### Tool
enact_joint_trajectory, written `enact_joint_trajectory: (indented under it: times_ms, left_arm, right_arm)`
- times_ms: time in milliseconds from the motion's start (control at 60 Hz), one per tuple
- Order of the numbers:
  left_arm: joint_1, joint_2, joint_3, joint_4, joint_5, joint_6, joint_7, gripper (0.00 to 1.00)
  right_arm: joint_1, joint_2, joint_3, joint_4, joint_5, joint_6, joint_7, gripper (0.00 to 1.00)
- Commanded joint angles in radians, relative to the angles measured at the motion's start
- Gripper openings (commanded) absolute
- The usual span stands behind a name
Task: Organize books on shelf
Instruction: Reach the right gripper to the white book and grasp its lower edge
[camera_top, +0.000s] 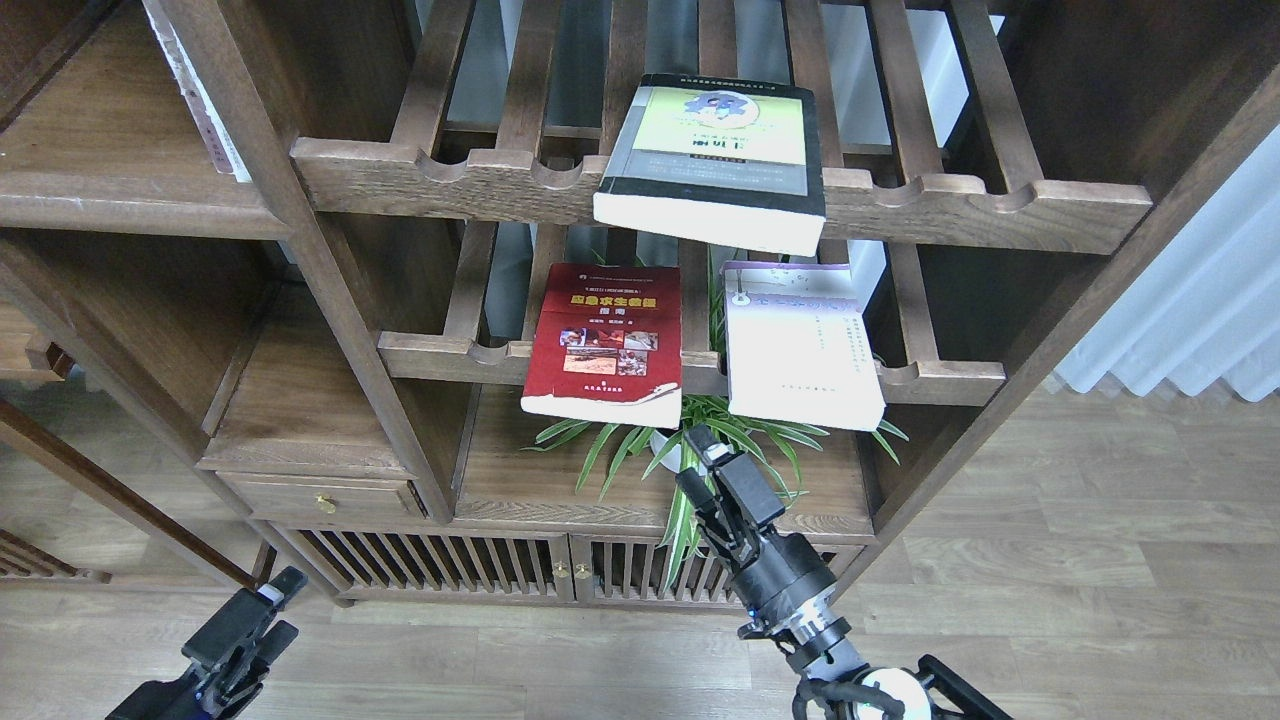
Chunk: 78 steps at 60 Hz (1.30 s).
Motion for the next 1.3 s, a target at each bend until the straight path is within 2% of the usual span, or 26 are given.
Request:
enact_joint_trajectory:
  times_ms: [0,383,600,800,967,1017,1083,1100,1117,1133,1283]
  left_arm:
    - [0.000,0.000,-0.017,0.001,0.000,0.000,0.000,1.00]
    - [-0.002,0.000,-0.035,0.001,0.000,0.000,0.000,1.00]
    - [-0.002,-0.001,-0.052,0.022,0.000,0.000,0.000,1.00]
    - [-0.002,-0.001,-0.061,0.036,0.000,0.000,0.000,1.00]
    - [-0.002,-0.001,-0.063,0.042,0.000,0.000,0.000,1.00]
    - [-0.002,-0.001,-0.064,0.042,0.000,0.000,0.000,1.00]
    - [-0.002,-0.001,-0.069,0.042,0.000,0.000,0.000,1.00]
    - [-0.002,-0.001,-0.069,0.042,0.000,0.000,0.000,1.00]
    - [-0.002,-0.001,-0.069,0.042,0.000,0.000,0.000,1.00]
    - [-0.002,-0.001,-0.070,0.042,0.000,0.000,0.000,1.00]
    - [-0.002,-0.001,-0.072,0.044,0.000,0.000,0.000,1.00]
  right_arm:
    - [0.010,0.000,0.060,-0.018,0.005,0.000,0.000,1.00]
    - [0.024,0.000,0.141,-0.035,0.079,0.000,0.006,1.00]
    - [0.027,0.000,0.141,-0.035,0.076,0.000,0.042,0.99]
    - [0.056,0.000,0.141,-0.037,0.073,0.000,0.123,0.95]
    - [0.059,0.000,0.141,-0.037,0.073,0.000,0.126,0.90]
    - [0.059,0.000,0.141,-0.037,0.073,0.000,0.125,0.84]
    - [0.054,0.000,0.141,-0.038,0.073,0.000,0.125,0.65]
    - [0.051,0.000,0.141,-0.041,0.073,0.000,0.125,0.55]
    - [0.050,0.000,0.141,-0.043,0.074,0.000,0.126,0.50]
    - [0.047,0.000,0.145,-0.046,0.077,0.000,0.126,0.23]
    - [0.054,0.000,0.145,-0.064,0.071,0.000,0.126,0.22]
